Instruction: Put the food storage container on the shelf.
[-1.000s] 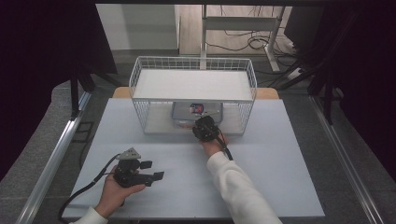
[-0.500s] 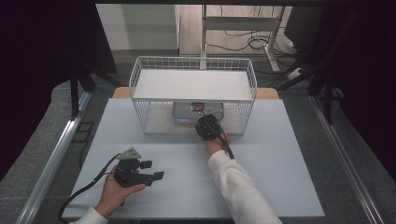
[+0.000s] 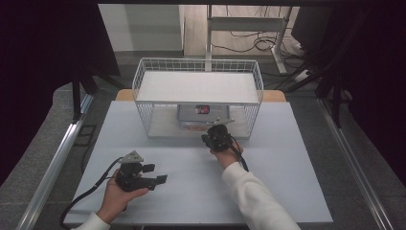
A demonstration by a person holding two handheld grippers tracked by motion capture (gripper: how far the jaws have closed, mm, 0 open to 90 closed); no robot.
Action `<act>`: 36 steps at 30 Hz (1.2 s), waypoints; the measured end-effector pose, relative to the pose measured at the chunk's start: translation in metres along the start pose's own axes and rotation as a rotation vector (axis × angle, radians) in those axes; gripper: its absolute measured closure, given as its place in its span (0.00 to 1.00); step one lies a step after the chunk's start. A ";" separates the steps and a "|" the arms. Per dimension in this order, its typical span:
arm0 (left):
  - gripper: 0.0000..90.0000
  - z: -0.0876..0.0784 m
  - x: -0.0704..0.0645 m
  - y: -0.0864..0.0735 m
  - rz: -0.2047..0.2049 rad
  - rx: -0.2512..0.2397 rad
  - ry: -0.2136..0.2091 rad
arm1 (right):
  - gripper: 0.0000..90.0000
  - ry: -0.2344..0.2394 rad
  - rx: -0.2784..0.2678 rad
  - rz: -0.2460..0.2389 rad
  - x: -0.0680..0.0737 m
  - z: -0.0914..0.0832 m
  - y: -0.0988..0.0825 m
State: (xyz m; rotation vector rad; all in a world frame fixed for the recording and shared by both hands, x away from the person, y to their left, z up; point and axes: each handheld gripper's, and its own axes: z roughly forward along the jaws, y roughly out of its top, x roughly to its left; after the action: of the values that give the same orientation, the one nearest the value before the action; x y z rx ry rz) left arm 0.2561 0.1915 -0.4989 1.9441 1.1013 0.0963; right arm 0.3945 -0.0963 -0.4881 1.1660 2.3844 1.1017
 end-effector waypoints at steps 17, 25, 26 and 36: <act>0.30 -0.015 -0.004 -0.003 0.046 -0.024 0.080 | 0.98 0.050 -0.061 -0.019 -0.031 -0.133 -0.093; 0.29 -0.016 -0.004 -0.004 0.060 -0.025 0.104 | 0.67 0.022 -0.047 -0.012 -0.044 -0.161 -0.132; 0.29 -0.015 -0.004 -0.003 0.059 -0.023 0.103 | 0.56 0.018 -0.049 -0.012 -0.045 -0.162 -0.132; 0.29 -0.014 -0.001 -0.003 0.070 -0.012 0.108 | 0.32 0.006 -0.066 -0.029 -0.046 -0.161 -0.130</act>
State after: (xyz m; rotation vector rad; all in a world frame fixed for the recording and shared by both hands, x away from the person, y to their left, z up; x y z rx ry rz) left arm 0.2478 0.2004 -0.4923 1.9862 1.0997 0.2475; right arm 0.2661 -0.2653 -0.4783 1.1052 2.3433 1.1669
